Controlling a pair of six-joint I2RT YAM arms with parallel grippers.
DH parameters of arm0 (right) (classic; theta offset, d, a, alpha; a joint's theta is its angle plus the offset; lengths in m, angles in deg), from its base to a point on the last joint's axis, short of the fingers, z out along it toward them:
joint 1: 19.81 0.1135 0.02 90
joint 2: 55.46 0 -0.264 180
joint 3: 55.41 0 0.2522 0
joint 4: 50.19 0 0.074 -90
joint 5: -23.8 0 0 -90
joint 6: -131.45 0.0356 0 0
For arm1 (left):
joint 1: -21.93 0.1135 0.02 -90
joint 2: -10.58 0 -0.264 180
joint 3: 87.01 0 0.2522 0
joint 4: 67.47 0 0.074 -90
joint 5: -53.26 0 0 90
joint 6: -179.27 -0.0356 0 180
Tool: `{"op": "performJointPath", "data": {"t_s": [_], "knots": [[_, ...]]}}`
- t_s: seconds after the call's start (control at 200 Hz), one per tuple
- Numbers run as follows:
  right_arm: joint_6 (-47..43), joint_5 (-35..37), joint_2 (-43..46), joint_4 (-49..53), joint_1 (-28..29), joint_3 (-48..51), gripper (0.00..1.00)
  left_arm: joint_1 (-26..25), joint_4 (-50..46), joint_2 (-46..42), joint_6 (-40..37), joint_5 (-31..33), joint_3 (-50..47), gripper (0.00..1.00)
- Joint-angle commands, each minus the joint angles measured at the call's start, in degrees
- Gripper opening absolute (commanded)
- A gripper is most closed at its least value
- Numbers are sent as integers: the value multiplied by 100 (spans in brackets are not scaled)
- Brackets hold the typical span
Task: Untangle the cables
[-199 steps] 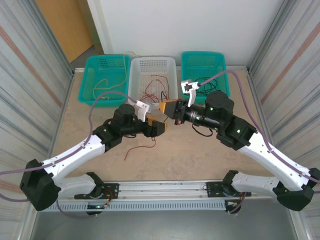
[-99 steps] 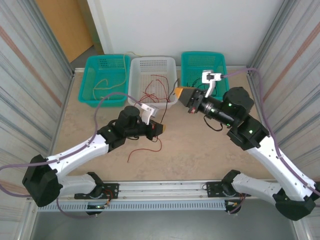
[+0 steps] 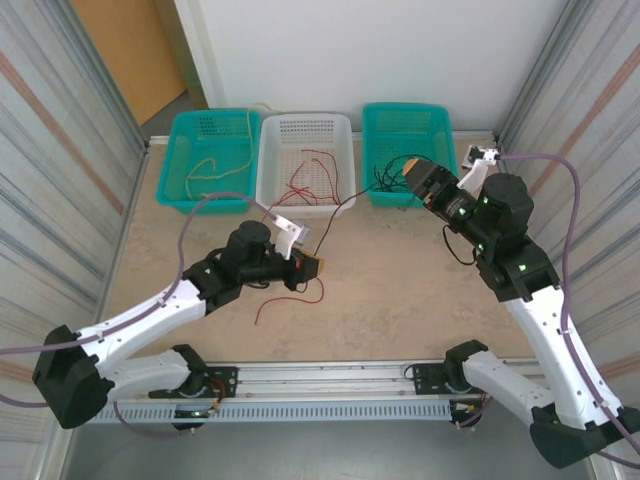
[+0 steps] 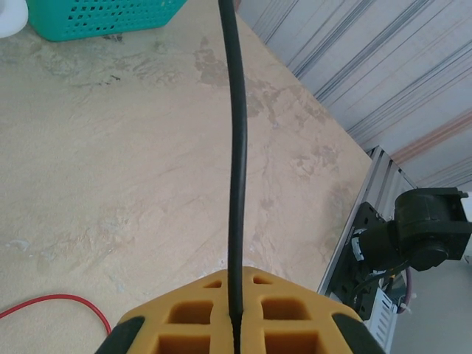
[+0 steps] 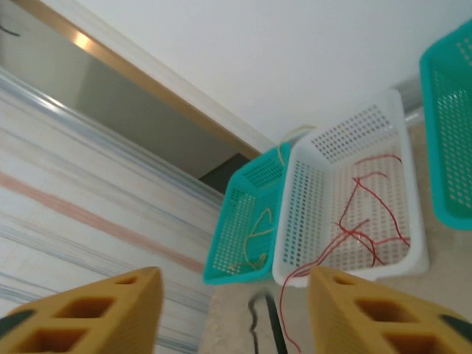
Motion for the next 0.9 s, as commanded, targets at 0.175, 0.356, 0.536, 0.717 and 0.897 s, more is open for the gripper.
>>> {"op": "performJointPath", "data": {"t_s": [0.175,0.356,0.536,0.717,0.897], "knots": [[-816,860,-10,717,1212,61,66,210,-13,-159,304,-313,452,0],[-1440,1541,-356,833,2421,-316,70,221,-895,-36,-10,535,1065,0],[-1744,1502,-946,571,2952,-462,70,221,-670,-193,-171,440,1079,0],[-1733,1244,-1221,430,2948,-628,71,223,-896,-269,-266,547,1321,0],[-1458,1558,-1527,166,2932,-698,70,222,-360,-349,-89,83,1147,0]]}}
